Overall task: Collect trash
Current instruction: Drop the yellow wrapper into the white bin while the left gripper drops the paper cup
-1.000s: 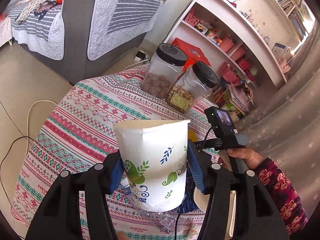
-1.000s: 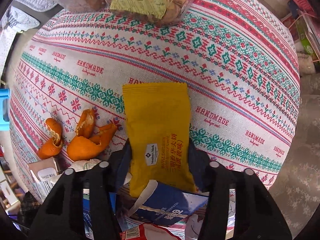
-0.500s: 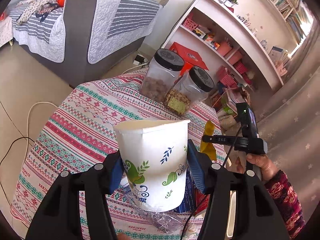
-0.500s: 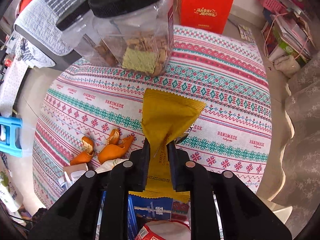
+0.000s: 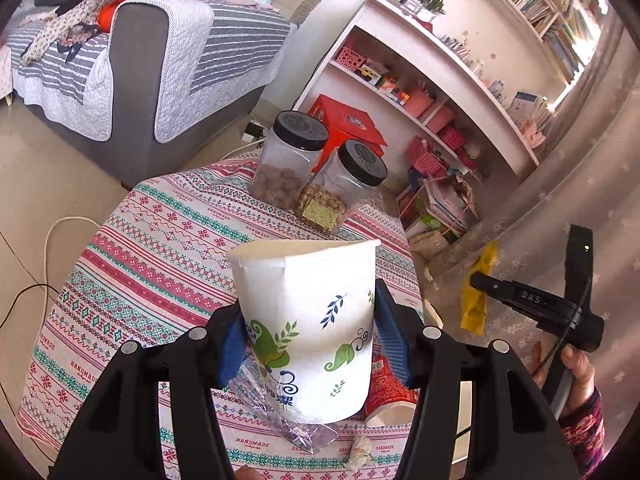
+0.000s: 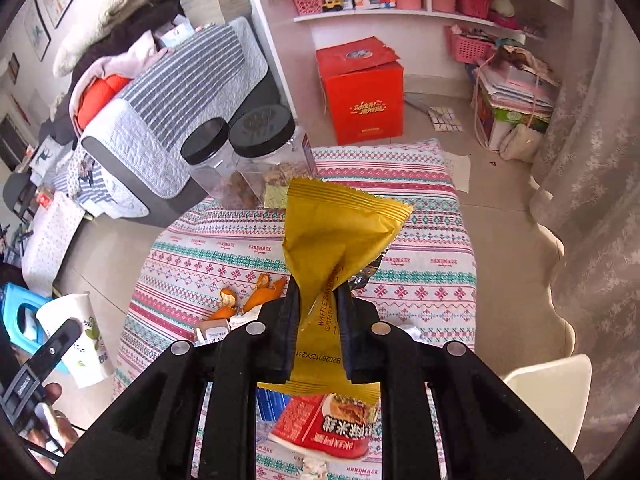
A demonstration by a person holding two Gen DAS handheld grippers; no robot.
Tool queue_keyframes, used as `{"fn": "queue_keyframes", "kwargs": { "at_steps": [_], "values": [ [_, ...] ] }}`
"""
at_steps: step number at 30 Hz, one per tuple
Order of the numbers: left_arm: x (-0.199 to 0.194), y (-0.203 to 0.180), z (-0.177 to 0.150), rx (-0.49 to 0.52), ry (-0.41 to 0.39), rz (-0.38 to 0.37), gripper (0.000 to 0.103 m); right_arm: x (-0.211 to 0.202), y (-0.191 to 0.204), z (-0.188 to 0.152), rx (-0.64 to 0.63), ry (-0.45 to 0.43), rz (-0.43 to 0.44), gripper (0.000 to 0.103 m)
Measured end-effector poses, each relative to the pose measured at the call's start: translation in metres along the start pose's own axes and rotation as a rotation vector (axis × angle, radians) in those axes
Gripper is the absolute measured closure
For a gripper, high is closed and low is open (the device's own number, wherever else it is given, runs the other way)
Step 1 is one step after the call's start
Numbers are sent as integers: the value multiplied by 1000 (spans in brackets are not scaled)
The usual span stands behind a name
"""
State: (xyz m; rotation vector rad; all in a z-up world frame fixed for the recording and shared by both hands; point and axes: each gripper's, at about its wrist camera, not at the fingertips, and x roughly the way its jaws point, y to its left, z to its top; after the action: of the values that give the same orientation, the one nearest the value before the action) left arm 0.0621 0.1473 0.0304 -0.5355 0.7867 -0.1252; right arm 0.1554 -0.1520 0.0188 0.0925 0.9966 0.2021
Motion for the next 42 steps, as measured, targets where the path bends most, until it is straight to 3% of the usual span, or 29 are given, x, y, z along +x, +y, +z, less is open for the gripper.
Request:
{"fn": "queue_keyframes", "kwargs": {
  "at_steps": [6,11,16,17,19,21,22,23,24,26,31,36,39,42],
  "values": [
    [-9,-20,-12,57,-8,-23,47,-60,-51,-45,122,-85,-28,85],
    [-14,-40,-25,107,-17,-42,47,-93,-109,-90,241,-160,-137,85],
    [-12,-66,-40,164,-11,-47,47,-84,-172,-140,376,-144,-317,84],
    [-11,-71,-42,175,-11,-45,47,-78,-183,-148,395,-141,-359,81],
    [-8,-84,-49,208,-15,-33,47,-67,-200,-165,430,-147,-453,63],
    [-4,-96,-58,243,-19,-21,47,-58,-214,-179,465,-125,-506,57],
    [1,-102,-62,253,-13,-21,47,-55,-220,-182,489,-103,-494,56],
    [5,-107,-67,262,-5,-23,47,-55,-225,-184,515,-100,-464,47],
    [10,-114,-74,273,4,-25,47,-61,-230,-188,534,-115,-450,32],
    [19,-127,-89,290,26,-31,47,-79,-235,-188,551,-182,-474,17],
    [43,-178,-119,327,77,-100,46,-126,-243,-189,563,-310,-482,9],
    [72,-237,-137,355,132,-169,46,-169,-265,-201,594,-399,-390,8],
    [90,-273,-151,382,171,-214,46,-187,-284,-213,654,-430,-317,7],
    [114,-305,-166,402,221,-242,46,-198,-300,-222,694,-432,-317,7]
  ]
}}
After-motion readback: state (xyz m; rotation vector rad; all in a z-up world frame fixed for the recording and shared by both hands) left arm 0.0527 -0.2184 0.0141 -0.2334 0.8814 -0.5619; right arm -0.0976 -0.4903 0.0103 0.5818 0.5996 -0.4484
